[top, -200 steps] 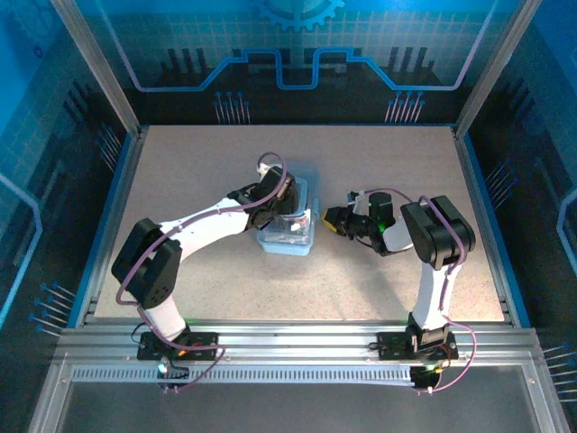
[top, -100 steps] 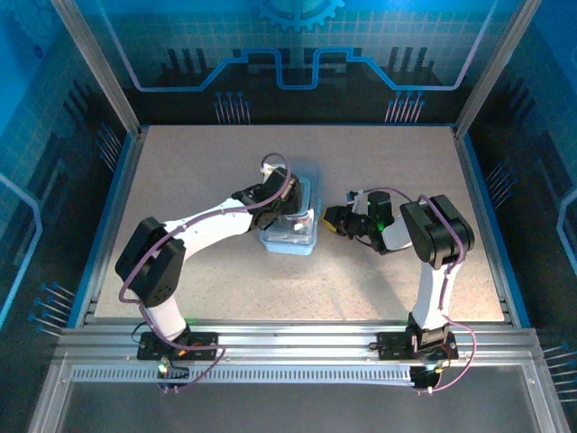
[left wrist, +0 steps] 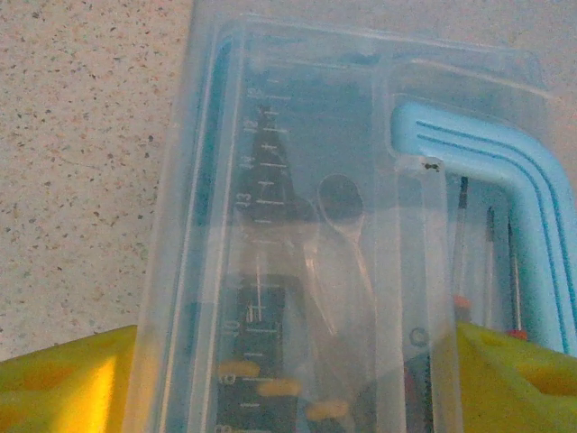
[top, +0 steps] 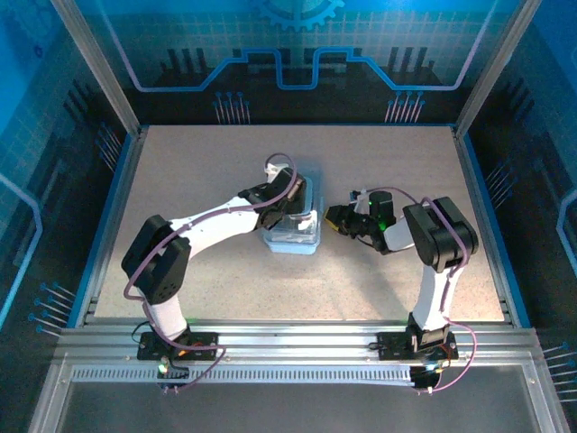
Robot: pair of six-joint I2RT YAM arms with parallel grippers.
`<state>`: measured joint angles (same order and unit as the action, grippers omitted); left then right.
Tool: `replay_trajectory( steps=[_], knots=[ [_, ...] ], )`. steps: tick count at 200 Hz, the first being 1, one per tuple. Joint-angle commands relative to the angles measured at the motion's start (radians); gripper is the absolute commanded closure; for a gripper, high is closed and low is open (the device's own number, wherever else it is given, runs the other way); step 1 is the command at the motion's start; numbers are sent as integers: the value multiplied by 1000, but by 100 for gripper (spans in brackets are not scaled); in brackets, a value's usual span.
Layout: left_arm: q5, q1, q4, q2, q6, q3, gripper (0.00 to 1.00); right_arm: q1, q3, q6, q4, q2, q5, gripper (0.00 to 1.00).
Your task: Pack the tool kit
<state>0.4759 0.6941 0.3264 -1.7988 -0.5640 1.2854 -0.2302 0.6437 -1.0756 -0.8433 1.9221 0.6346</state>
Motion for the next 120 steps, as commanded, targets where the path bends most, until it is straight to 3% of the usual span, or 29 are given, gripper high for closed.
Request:
replay_trajectory(
  steps=[1, 63, 120],
  knots=[
    [-221, 89, 220, -149, -71, -13, 22, -16, -22, 83, 95, -118, -31, 71],
    [-158, 79, 340, -129, -94, 148, 12, -15, -105, 245, 456, -413, -492, 68],
    [-142, 71, 397, -37, -64, 258, 1, -15, -128, 267, 478, -496, -552, 64]
  ],
)
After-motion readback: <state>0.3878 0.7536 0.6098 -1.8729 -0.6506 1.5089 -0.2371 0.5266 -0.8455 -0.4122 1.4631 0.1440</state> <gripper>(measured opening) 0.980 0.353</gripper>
